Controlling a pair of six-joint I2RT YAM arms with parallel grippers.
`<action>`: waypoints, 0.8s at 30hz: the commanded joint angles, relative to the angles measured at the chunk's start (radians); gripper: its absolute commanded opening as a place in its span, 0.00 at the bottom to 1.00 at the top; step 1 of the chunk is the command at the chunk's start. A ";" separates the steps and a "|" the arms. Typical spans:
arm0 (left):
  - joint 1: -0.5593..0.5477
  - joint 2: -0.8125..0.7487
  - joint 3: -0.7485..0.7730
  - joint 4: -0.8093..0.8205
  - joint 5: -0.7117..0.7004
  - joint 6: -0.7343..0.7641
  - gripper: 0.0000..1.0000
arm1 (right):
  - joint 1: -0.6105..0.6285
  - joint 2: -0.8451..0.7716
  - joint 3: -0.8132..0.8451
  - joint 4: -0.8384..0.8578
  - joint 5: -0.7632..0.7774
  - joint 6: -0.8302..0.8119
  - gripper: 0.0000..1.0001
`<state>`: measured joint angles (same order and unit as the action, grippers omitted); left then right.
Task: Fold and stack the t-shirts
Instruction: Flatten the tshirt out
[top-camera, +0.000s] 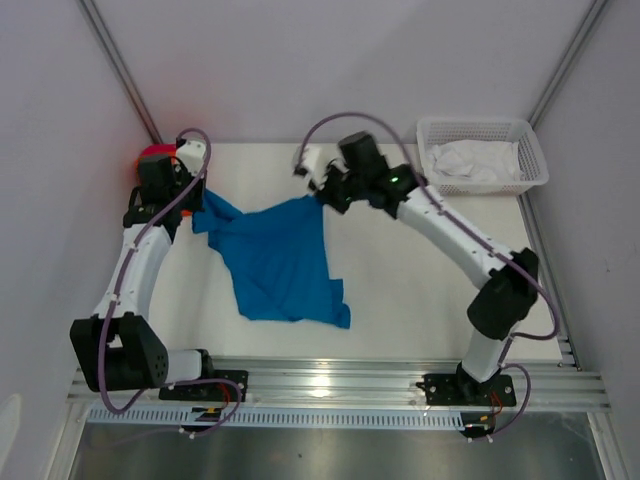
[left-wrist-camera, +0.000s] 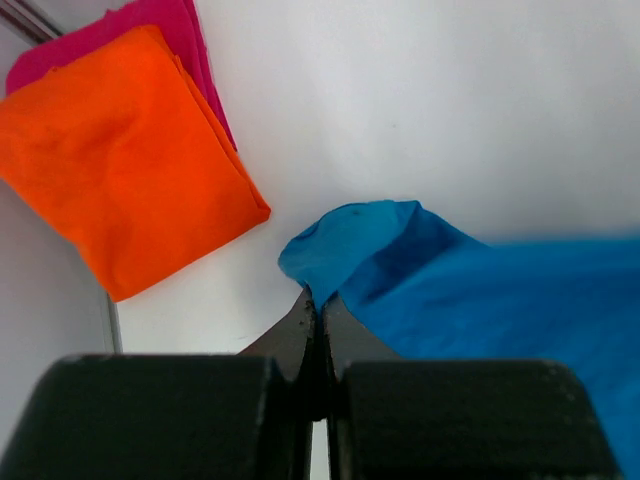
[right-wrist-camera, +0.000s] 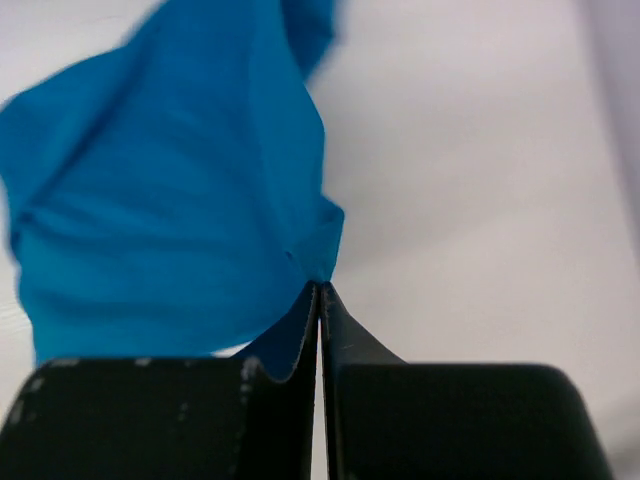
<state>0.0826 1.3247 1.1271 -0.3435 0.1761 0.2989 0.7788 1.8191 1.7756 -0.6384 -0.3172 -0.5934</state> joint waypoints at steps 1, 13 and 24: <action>0.002 -0.084 0.095 -0.021 0.072 -0.066 0.00 | -0.143 -0.136 0.042 -0.044 0.038 0.047 0.00; 0.000 -0.332 0.341 -0.120 0.197 -0.152 0.00 | -0.516 -0.349 0.045 -0.073 0.006 0.124 0.00; 0.002 -0.320 0.707 -0.310 0.191 -0.106 0.00 | -0.691 -0.452 0.220 -0.194 -0.008 0.119 0.00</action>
<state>0.0826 0.9833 1.7348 -0.6117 0.3828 0.1783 0.1059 1.4029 1.8896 -0.8089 -0.3267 -0.4717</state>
